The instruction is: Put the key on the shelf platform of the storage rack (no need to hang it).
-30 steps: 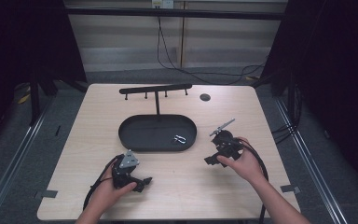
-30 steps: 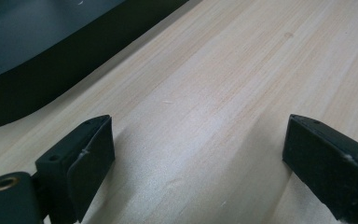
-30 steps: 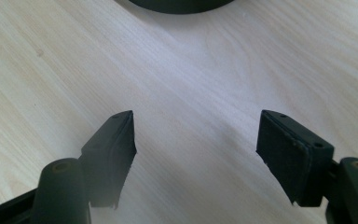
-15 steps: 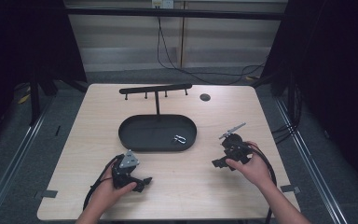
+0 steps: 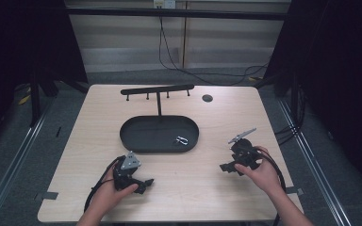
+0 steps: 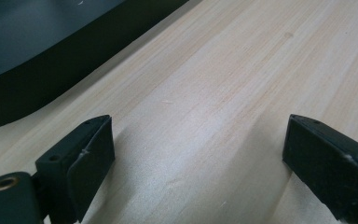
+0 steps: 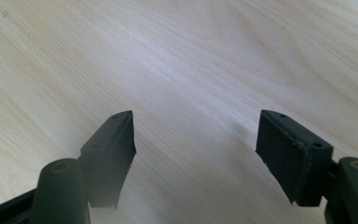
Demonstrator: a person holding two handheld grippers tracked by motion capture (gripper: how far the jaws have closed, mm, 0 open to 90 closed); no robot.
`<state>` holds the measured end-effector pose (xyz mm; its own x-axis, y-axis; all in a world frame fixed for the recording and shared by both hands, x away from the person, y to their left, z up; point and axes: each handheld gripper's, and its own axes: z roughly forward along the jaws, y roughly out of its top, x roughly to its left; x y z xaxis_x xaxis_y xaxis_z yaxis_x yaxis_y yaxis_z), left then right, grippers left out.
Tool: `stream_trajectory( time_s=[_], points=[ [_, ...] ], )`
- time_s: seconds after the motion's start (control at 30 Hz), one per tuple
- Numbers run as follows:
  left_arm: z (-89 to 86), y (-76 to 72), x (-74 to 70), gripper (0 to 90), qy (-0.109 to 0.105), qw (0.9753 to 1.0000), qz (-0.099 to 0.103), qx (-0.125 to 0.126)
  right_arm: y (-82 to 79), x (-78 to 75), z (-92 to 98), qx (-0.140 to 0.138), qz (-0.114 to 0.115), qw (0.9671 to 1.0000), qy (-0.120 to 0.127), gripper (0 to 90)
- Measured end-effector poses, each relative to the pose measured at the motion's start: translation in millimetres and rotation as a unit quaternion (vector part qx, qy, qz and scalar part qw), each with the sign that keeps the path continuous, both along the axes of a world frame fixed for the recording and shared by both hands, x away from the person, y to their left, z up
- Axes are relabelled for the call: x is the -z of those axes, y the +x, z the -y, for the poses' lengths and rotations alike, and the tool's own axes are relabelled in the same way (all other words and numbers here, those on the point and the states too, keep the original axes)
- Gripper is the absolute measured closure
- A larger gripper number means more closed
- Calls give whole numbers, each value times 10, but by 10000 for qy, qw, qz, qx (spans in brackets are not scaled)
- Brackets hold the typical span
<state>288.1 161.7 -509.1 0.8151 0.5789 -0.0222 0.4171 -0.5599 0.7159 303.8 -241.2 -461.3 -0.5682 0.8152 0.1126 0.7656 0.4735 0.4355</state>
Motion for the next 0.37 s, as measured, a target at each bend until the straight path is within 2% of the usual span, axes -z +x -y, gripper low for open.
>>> stream_trajectory(
  time_s=[0.2, 0.27, 0.37],
  points=[
    [-1, 0, -1, 87, 5, 10000, 1, 3, -29, 34, 8, 41, -15, 10000, -4, 283],
    [0, 0, 0, 87, -3, 10000, -5, -1, -21, 48, 7, -22, -31, 10000, -46, 283],
    [0, -2, 0, 87, 3, 10000, -10, -12, -8, 42, -45, -12, -10, 10000, -41, 292]
  ],
)
